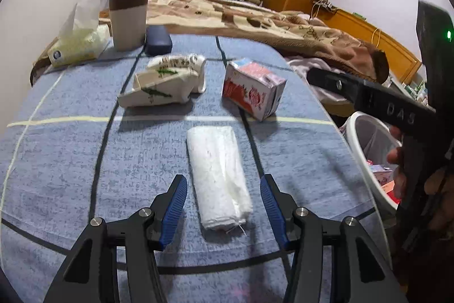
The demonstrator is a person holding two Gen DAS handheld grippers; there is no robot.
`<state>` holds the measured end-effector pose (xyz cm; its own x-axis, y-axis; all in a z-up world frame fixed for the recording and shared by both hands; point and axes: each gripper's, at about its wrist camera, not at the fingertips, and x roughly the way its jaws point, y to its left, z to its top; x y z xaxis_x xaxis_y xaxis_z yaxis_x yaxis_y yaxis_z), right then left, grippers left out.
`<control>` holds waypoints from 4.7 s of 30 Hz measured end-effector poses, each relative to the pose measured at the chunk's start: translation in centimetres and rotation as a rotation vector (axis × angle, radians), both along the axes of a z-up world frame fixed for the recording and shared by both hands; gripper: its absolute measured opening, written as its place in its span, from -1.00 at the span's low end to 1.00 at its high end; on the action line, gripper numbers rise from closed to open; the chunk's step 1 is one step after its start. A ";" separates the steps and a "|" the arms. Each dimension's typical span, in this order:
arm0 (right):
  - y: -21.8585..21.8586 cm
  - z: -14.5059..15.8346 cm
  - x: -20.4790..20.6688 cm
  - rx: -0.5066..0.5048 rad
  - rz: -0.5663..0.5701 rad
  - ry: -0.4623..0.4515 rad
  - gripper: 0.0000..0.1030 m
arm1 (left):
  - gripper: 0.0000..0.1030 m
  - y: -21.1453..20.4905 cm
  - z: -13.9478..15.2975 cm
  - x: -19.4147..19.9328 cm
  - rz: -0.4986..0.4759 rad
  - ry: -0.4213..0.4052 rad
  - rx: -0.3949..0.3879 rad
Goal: Collect trash
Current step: 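Move both tools back toward the white tissue and pink carton, then grasp the white tissue with the left tool while the right tool grasps the pink carton, then carry tissue and pink carton over the bin and open both tools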
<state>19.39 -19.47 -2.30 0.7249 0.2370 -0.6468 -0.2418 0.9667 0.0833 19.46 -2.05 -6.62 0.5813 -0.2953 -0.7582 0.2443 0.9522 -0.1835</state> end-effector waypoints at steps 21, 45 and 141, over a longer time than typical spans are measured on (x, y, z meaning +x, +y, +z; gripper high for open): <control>3.1 -2.1 3.7 -0.043 0.052 0.072 0.32 | 0.06 1.5 -1.8 3.3 0.015 0.034 0.013; 3.7 -3.1 4.5 -0.099 0.031 0.093 -0.20 | -0.31 0.5 -1.9 4.5 0.012 0.042 0.030; -17.9 0.2 -12.7 -0.053 -0.528 0.028 -0.16 | -0.07 -24.0 6.6 -5.2 -0.472 -0.150 -0.060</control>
